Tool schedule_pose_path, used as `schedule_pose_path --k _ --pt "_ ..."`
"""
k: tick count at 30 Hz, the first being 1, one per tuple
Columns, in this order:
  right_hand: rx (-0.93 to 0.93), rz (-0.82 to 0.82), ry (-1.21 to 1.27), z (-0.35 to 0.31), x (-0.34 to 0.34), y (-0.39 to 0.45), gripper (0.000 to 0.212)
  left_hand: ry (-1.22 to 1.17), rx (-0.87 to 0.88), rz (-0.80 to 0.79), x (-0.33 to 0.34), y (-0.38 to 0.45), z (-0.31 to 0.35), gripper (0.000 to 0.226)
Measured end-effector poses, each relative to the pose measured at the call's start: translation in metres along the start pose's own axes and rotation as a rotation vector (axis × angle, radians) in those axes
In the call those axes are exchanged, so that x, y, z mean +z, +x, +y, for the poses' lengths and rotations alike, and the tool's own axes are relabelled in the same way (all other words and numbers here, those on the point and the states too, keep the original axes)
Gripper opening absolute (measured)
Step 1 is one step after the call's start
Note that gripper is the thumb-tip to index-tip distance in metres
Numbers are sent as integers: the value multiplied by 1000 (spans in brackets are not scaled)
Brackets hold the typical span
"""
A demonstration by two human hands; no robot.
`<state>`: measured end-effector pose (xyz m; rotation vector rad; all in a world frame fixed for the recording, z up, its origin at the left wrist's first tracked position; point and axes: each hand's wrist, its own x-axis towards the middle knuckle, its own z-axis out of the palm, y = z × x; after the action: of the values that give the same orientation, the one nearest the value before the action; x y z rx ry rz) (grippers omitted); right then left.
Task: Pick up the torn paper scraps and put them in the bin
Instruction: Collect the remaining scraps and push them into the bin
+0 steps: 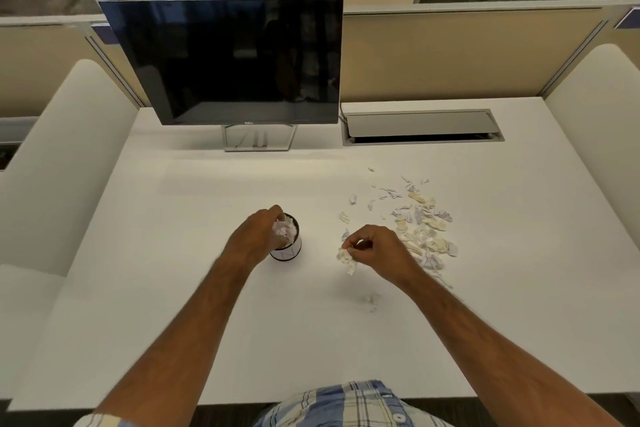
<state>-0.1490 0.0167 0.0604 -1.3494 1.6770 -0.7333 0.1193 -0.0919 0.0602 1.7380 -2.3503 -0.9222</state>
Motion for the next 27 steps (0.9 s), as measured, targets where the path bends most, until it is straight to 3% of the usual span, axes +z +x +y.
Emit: schedule_pose_path --k 4,12,19,23,27 --pt "-60 -22 -23 -21 7 17 10 -144 -30 73 -5 -9 -11 48" --pt "-249 -61 -128 -76 48 72 10 -214 -29 197 -5 -29 -26 35" --pt "-381 -170 -429 -83 97 98 13 -267 -75 213 2 -44 -39 31" --pt "-477 -282 -613 -80 106 100 20 -251 23 265 8 -49 -40 23" --pt "-484 -297 -611 -76 109 97 17 -59 179 301 15 -51 -38 18"
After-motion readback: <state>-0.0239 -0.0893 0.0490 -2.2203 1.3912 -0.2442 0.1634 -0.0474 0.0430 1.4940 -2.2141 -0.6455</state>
